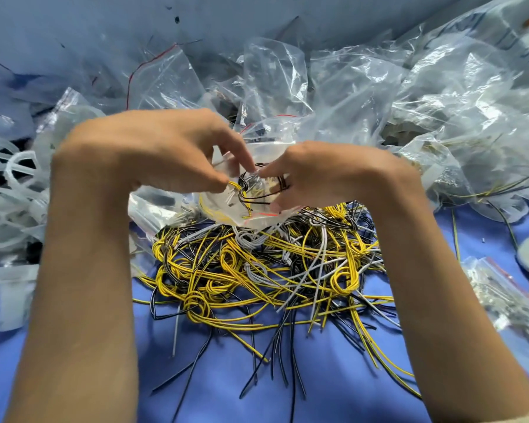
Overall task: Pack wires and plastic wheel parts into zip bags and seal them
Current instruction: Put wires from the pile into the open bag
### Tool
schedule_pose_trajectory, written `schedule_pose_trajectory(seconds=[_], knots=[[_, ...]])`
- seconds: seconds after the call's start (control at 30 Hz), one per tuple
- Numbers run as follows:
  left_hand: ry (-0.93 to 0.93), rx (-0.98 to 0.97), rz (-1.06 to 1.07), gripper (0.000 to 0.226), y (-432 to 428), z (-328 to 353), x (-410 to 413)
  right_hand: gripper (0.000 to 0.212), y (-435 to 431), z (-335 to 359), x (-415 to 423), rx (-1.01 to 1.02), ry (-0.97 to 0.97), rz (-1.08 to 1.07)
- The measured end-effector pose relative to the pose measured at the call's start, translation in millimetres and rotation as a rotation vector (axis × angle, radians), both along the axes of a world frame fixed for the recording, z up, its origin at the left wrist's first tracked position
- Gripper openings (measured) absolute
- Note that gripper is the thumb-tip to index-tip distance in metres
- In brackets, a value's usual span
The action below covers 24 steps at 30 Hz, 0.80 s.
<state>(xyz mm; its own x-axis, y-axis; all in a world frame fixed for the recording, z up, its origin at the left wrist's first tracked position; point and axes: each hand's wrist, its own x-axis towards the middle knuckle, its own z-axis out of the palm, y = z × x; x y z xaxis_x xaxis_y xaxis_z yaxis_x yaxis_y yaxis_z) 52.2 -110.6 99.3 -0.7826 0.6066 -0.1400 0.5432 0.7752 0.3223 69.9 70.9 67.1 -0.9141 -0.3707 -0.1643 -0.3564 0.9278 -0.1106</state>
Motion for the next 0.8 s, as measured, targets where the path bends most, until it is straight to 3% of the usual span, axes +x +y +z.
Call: schedule_pose_trajectory(seconds=[0.13,0.2,0.33,0.43,0.5,0.57,0.67,0.73,0.8], knots=[[0.094,0.233,0.044,0.024,9.5,-2.0,0.7,0.043,2.7,2.8,0.3,-0.163,0.033,0.021],[0.160,0.432,0.141,0.028,21.0,-5.0,-3.9,0.046,1.8,3.9,0.0,-0.401,0.017,0.008],[0.123,0.795,0.306,0.033,36.4,-8.2,-4.3,0.047,3.0,3.3,-0.9,-0.790,-0.153,-0.030],[0.018,0.920,0.217,0.036,38.7,-7.7,-0.7,0.059,8.6,2.6,-2.6,-0.604,-0.090,-0.058],[-0.114,0.981,0.069,0.036,37.0,-7.0,1.7,0.040,14.6,1.1,-5.8,-0.408,0.056,-0.066],[-0.130,0.967,0.005,0.034,33.9,-7.0,-0.1,0.027,24.4,0.2,-8.8,-0.375,0.101,-0.134],[-0.010,0.884,0.087,0.034,26.6,-15.5,-14.8,0.026,47.0,-4.4,-16.6,-0.412,0.078,-0.324],[0.049,0.692,0.182,0.037,19.7,-28.2,-28.5,0.031,63.7,-7.6,-22.3,-0.460,0.047,-0.505],[-0.024,0.400,0.231,0.047,12.4,-45.8,-39.9,0.033,75.9,-11.3,-24.3,-0.537,-0.005,-0.628]])
